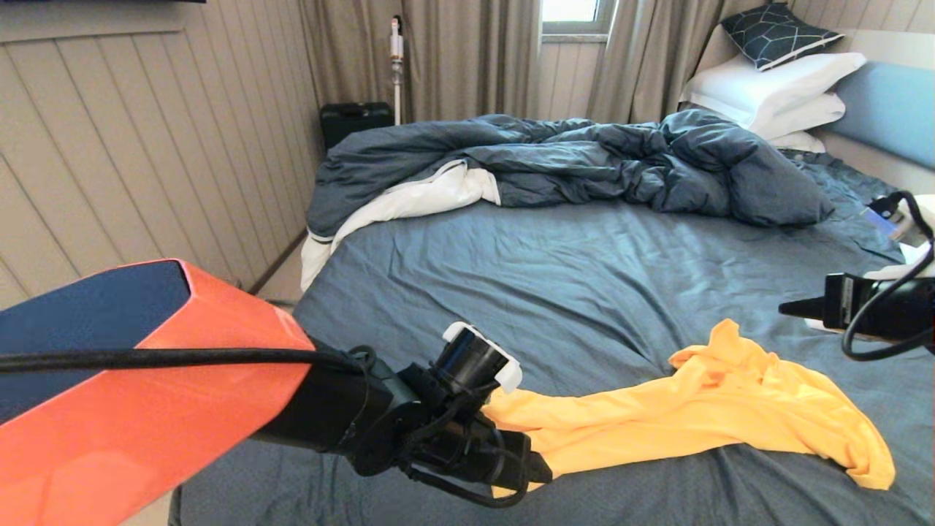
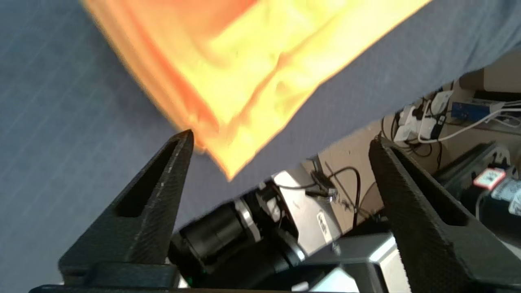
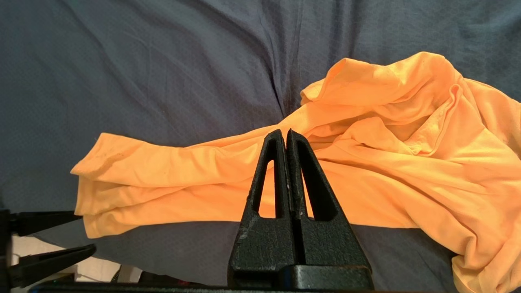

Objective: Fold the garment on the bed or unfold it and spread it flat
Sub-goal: Unford the yellow T-shirt

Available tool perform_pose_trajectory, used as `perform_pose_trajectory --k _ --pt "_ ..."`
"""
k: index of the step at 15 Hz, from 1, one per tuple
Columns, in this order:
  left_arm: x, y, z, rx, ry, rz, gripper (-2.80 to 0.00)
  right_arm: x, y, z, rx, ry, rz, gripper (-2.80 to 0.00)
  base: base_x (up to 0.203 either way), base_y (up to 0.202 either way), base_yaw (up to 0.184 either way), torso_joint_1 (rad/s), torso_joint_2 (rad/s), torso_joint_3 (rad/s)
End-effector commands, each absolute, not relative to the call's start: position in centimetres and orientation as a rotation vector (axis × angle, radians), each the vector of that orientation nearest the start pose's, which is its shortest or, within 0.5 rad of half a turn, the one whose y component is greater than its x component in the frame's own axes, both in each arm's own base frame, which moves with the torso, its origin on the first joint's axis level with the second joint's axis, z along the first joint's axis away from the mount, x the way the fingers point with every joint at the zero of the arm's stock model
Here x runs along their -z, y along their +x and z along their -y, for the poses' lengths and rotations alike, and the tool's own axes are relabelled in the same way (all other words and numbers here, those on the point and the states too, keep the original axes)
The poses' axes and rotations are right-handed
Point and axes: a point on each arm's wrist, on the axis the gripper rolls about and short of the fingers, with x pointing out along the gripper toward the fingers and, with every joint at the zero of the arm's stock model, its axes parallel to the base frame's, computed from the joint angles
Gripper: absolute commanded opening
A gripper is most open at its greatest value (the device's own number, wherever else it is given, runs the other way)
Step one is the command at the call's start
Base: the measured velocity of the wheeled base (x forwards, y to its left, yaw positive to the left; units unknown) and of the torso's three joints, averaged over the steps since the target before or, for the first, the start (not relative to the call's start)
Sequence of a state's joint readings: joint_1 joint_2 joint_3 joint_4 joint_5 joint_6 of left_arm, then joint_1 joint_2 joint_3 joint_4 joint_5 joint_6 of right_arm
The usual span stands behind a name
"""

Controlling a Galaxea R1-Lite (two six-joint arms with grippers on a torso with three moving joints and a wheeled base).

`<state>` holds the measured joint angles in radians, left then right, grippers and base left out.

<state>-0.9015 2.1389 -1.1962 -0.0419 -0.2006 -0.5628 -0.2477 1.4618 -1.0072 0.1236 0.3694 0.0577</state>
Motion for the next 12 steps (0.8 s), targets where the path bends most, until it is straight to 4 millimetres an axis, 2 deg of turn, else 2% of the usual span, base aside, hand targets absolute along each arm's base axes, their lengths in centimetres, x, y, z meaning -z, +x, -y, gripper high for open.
perform_pose_trajectory --k 1,6,12 --pt "-6.7 24.3 31.1 0.731 -0.16 -1.126 0.0 -23.4 23.8 5.2 -0.105 0.234 -0.558 -2.8 0.0 0.0 0.0 0.0 0.0 0.0" --pt "-5.9 25.6 30.7 0.701 -0.177 -1.123 0.0 -23.2 24.2 5.3 -0.106 0.236 -0.565 -2.8 0.0 0.0 0.0 0.0 0.0 0.0" --pt "-5.9 26.3 30.8 0.695 -0.184 -1.112 0.0 -23.1 24.6 5.3 -0.109 0.237 -0.569 -2.8 0.0 0.0 0.0 0.0 0.0 0.0"
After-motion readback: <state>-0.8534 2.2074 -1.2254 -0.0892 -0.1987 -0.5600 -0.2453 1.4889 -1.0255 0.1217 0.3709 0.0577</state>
